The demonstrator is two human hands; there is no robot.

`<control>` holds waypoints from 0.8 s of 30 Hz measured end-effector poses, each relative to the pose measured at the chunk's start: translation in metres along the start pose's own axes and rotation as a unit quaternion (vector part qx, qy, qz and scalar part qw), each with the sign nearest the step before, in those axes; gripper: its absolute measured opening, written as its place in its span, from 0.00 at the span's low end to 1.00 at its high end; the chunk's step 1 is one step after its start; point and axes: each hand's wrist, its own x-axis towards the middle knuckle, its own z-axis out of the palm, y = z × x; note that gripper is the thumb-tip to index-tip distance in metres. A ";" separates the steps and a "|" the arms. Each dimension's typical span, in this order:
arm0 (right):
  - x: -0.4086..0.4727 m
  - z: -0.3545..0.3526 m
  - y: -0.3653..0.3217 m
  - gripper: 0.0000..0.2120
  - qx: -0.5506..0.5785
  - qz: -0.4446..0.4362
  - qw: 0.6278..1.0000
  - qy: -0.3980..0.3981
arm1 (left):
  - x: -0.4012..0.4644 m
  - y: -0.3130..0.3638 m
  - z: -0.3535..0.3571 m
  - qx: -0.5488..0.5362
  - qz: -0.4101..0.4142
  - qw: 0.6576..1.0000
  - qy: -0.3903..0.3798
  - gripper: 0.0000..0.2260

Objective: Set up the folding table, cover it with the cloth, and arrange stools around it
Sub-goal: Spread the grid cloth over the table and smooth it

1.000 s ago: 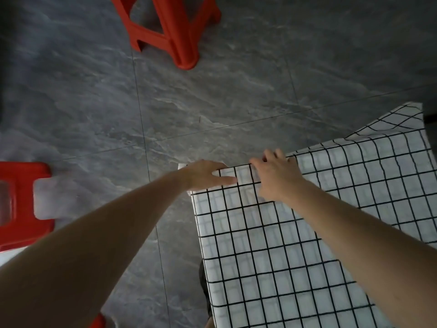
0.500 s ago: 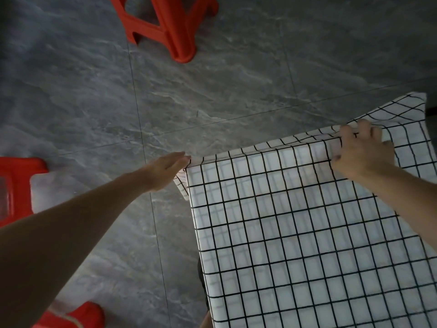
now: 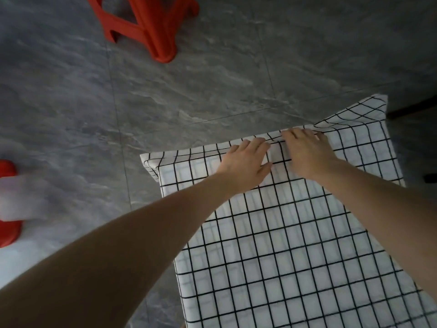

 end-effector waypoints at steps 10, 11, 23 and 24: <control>0.010 0.018 0.084 0.26 0.024 0.020 0.999 -0.011 | 0.016 0.007 0.046 0.097 -0.057 0.990 0.083 0.24; 0.011 0.018 0.099 0.26 0.037 0.046 0.998 -0.007 | 0.017 0.008 0.046 0.100 -0.059 0.990 0.084 0.24; -0.003 0.035 0.210 0.30 0.272 0.275 0.922 -0.010 | 0.018 0.009 0.045 0.114 -0.064 0.989 0.073 0.23; -0.006 0.036 0.207 0.30 0.284 0.301 0.911 0.000 | 0.018 0.009 0.044 0.114 -0.064 0.989 0.074 0.23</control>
